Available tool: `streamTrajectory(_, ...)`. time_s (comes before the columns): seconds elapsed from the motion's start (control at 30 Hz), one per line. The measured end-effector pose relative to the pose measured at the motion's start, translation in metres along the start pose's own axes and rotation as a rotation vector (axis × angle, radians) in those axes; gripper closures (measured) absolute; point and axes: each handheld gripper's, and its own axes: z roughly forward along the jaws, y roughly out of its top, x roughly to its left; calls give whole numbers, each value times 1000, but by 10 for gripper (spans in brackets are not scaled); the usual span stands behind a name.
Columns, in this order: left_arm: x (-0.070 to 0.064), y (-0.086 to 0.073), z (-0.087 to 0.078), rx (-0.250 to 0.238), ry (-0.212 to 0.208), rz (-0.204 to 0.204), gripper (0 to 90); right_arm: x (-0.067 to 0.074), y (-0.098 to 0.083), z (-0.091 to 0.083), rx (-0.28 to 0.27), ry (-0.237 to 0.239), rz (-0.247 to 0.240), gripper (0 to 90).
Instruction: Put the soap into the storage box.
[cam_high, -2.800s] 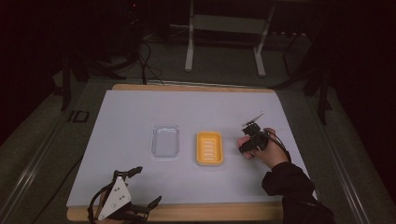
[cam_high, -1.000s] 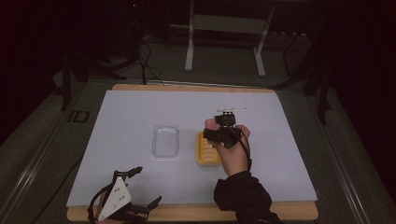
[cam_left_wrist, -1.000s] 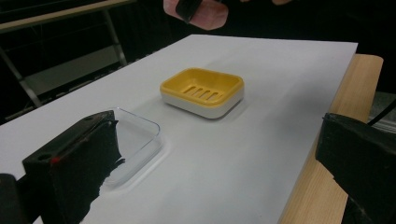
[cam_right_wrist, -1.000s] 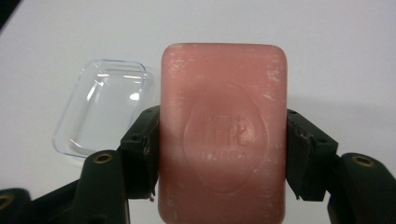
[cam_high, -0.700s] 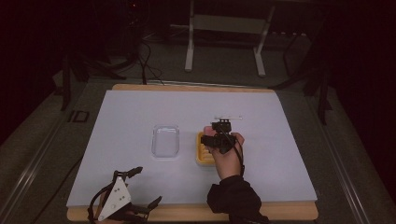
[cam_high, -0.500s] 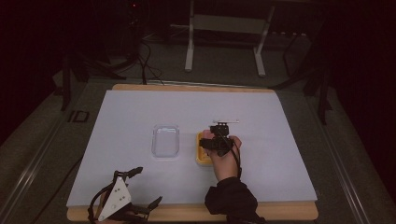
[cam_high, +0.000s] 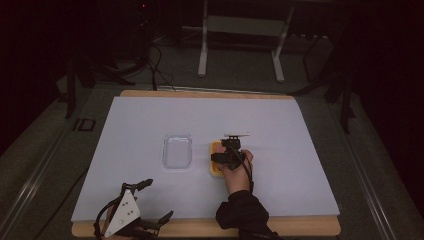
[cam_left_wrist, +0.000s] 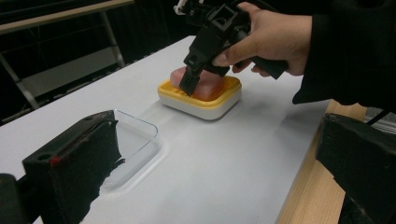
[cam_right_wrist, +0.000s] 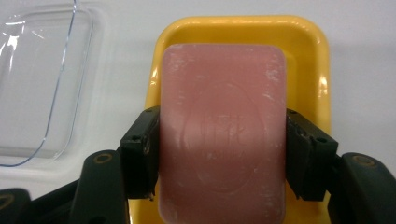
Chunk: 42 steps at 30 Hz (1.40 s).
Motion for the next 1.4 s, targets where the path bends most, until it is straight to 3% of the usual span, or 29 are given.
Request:
streamTrajectory(0.13,0,0,0,-2,-2,0,4,-1,-1,3,2,-10,2,374)
streamTrajectory(0.3,0,0,0,1,-2,-1,4,-3,0,4,-3,14,8,330)
streamTrajectory(0.5,0,0,0,0,-1,0,4,-4,8,-4,-5,13,-36,242)
streamTrajectory(0.63,0,0,0,2,-1,0,4,-9,11,-9,1,52,-99,117)
streamTrajectory(1.0,0,0,1,5,-1,-1,4,-28,18,-28,-51,105,-290,117)
streamTrajectory(1.13,0,-1,1,6,-1,-2,4,-39,23,-38,-66,145,-314,132)
streamTrajectory(1.4,0,-1,0,9,2,-3,4,-63,24,-64,-67,138,-350,132)
